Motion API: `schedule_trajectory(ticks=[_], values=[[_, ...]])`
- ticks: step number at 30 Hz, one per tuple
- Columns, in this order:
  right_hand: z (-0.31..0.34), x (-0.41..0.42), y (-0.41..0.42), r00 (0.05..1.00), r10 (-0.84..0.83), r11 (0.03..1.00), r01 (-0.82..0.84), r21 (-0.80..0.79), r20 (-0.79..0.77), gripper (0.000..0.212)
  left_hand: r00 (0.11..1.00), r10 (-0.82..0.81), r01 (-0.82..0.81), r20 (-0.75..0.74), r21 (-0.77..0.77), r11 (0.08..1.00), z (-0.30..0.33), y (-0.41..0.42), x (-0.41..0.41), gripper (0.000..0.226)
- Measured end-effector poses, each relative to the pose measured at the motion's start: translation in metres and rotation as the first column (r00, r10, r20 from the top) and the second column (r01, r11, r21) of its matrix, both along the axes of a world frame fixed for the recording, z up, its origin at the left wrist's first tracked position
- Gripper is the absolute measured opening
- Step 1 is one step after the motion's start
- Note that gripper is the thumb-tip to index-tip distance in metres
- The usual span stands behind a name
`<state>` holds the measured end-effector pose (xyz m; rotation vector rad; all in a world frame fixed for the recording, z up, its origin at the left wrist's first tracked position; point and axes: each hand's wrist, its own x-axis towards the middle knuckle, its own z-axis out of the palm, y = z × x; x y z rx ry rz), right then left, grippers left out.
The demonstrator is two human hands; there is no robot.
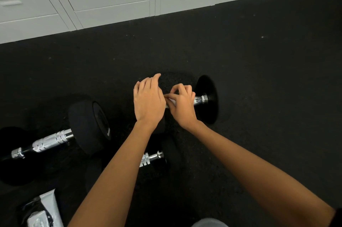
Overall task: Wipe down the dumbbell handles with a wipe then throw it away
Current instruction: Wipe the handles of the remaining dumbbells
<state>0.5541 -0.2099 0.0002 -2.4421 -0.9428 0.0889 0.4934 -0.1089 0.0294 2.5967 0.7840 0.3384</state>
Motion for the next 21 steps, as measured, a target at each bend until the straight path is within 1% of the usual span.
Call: schedule_trajectory(ticks=[2,7,10,12,15,16,18,21], values=[[0.000,-0.002,0.005,0.999,-0.027,0.999,0.027,-0.016,-0.017,0.012,1.000,0.001,-0.001,-0.002,0.000,1.000,0.000,0.001,0.001,0.041],[-0.003,-0.017,-0.007,0.996,-0.029,1.000,0.028,0.012,0.090,0.010,1.000,0.002,-0.002,0.015,-0.005,1.000,0.001,-0.001,0.000,0.041],[-0.002,-0.013,-0.007,0.995,-0.007,1.000,0.007,-0.003,0.103,0.012,1.000,-0.004,0.004,0.012,0.007,1.000,0.000,0.000,-0.001,0.041],[0.000,-0.006,0.000,0.999,-0.016,0.999,0.017,-0.038,0.035,0.014,1.000,-0.008,0.008,0.013,0.006,1.000,0.000,0.000,-0.001,0.041],[0.004,0.005,0.014,0.990,-0.050,0.994,0.036,-0.103,-0.132,0.020,1.000,-0.011,0.011,0.020,0.009,1.000,-0.001,0.000,-0.001,0.040],[0.004,0.006,0.015,0.987,-0.050,0.993,0.033,-0.116,-0.150,0.021,1.000,-0.010,0.010,0.021,0.006,1.000,-0.001,0.001,-0.001,0.040],[0.003,0.001,0.012,0.993,-0.035,0.996,0.025,-0.086,-0.117,0.020,1.000,-0.007,0.007,0.023,-0.001,1.000,-0.001,0.001,-0.001,0.040],[-0.006,-0.016,-0.005,1.000,0.009,1.000,-0.010,0.028,0.021,0.018,0.999,-0.014,0.014,0.031,0.000,1.000,-0.001,0.000,-0.001,0.040]])
